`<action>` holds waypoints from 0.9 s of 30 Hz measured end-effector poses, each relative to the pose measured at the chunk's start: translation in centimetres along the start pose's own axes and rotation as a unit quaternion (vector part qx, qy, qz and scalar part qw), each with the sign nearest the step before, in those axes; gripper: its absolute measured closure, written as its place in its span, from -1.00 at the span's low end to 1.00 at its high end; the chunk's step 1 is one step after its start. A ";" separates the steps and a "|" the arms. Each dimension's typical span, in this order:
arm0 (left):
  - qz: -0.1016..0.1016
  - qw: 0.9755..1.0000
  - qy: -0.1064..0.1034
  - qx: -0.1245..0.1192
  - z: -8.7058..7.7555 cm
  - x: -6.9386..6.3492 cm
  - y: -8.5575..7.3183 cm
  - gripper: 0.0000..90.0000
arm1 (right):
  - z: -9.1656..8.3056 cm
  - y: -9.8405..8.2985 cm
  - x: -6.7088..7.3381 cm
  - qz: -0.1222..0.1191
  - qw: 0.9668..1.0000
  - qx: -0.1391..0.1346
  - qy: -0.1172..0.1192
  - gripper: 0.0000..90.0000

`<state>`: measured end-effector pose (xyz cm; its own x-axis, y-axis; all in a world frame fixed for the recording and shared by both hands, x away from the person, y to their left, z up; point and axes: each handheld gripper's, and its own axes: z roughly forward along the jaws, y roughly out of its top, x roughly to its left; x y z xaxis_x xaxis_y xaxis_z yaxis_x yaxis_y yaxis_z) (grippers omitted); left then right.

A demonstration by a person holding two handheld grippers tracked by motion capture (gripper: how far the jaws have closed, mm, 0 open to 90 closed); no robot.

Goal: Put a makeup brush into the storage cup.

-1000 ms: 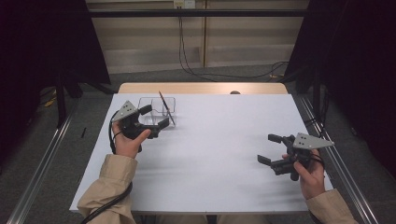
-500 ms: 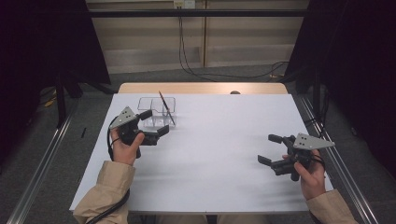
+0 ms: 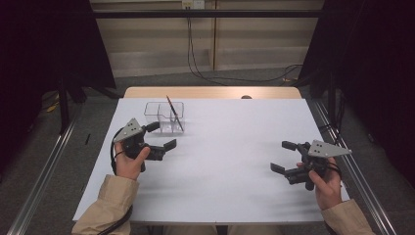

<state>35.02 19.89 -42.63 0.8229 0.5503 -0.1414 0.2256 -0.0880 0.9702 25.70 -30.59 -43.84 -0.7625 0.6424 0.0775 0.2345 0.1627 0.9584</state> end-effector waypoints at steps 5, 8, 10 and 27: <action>0.003 1.000 -0.003 -0.002 -0.5 -0.3 0.0 -1.00 | -0.1 0.0 0.0 0.000 1.000 0.000 -0.001 -0.87; 0.004 1.000 -0.006 -0.001 -0.7 -0.5 -0.1 -1.00 | -0.1 0.0 0.0 0.000 1.000 0.000 -0.001 -0.87; 0.001 1.000 -0.009 -0.005 -0.9 -0.5 -0.2 -1.00 | -0.1 0.0 0.0 0.000 1.000 -0.001 -0.001 -0.87; 0.008 1.000 -0.008 -0.005 -2.5 -1.3 -0.5 -1.00 | -0.3 0.0 0.0 0.001 1.000 -0.002 -0.003 -0.87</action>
<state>32.48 21.30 -42.44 0.8347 0.5355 -0.1283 0.2065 -0.0884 0.9744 25.56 -30.81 -43.78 -0.7584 0.6471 0.0778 0.2341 0.1590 0.9591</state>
